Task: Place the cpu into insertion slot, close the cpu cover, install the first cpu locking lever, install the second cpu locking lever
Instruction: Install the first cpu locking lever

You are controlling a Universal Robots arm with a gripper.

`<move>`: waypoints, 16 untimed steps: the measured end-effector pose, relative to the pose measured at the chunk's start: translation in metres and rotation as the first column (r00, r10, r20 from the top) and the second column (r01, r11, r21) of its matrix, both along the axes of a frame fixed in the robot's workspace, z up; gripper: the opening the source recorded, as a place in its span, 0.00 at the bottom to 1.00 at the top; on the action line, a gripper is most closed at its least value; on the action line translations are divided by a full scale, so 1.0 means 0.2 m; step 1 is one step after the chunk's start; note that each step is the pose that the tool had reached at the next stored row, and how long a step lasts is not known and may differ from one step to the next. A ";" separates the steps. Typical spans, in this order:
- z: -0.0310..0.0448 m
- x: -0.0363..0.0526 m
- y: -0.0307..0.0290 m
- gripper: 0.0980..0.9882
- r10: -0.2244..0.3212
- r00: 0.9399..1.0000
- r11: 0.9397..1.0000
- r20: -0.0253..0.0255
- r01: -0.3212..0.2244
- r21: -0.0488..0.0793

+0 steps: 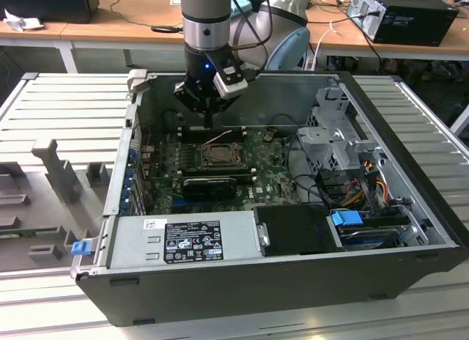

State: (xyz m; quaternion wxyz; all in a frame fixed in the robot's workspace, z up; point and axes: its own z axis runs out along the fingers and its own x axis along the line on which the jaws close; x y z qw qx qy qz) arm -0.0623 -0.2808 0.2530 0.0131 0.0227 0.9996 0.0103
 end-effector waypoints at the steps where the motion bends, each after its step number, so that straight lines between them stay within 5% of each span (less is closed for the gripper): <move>1: -0.002 0.004 0.000 0.01 0.000 1.000 1.000 0.000 0.000 0.015; 3: -0.006 0.008 -0.001 0.01 0.000 1.000 1.000 0.000 0.000 0.028; 16: -0.044 0.017 -0.002 0.01 0.001 1.000 1.000 0.000 -0.001 0.025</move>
